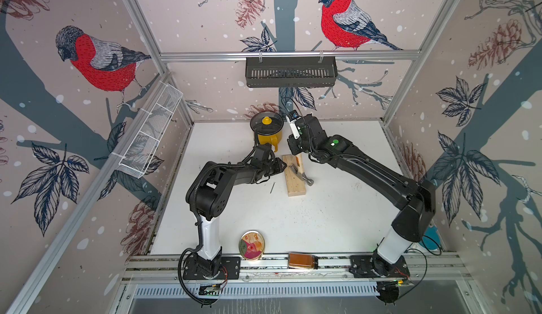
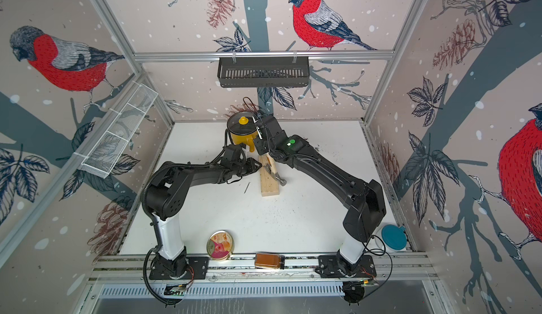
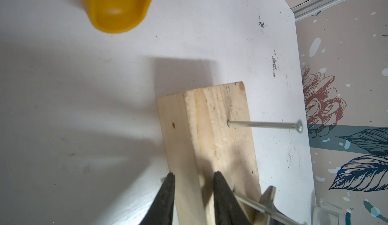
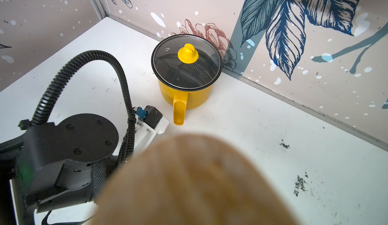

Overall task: Use a claw hammer to pull out a nail
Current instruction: Remove the nail from the mounting plate.

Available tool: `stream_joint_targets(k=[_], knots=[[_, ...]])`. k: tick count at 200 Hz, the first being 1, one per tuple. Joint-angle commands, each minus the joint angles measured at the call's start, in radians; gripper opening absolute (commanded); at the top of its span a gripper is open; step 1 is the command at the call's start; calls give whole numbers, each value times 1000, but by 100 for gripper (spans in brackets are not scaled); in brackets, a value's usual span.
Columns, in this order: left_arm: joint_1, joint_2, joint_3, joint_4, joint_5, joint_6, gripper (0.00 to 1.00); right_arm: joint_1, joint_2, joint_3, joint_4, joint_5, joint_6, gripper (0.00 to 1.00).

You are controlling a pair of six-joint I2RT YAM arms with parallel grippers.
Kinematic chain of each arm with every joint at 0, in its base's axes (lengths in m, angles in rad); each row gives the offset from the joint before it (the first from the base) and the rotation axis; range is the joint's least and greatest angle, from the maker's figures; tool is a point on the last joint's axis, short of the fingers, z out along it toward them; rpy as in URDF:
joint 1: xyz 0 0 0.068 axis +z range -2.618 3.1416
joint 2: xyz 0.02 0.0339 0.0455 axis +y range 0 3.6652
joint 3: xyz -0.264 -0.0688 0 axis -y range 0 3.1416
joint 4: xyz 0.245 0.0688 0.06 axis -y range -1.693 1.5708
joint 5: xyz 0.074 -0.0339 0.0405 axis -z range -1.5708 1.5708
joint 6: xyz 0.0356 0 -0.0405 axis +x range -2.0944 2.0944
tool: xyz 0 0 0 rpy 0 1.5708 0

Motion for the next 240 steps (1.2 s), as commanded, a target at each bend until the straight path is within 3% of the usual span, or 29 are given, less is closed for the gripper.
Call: stream_joint_targets(k=[1,76,240], knots=[[2,-4,-2,-27,3,-6,32,-5,1,10,72,18,-20,0],[1,-3,-8,-23,4,-11,32,-15,-16,-8,114,23,-27,0],[1,4,-17,-21,9,-15,31,-54,-131,-204,291,27,-25,0]])
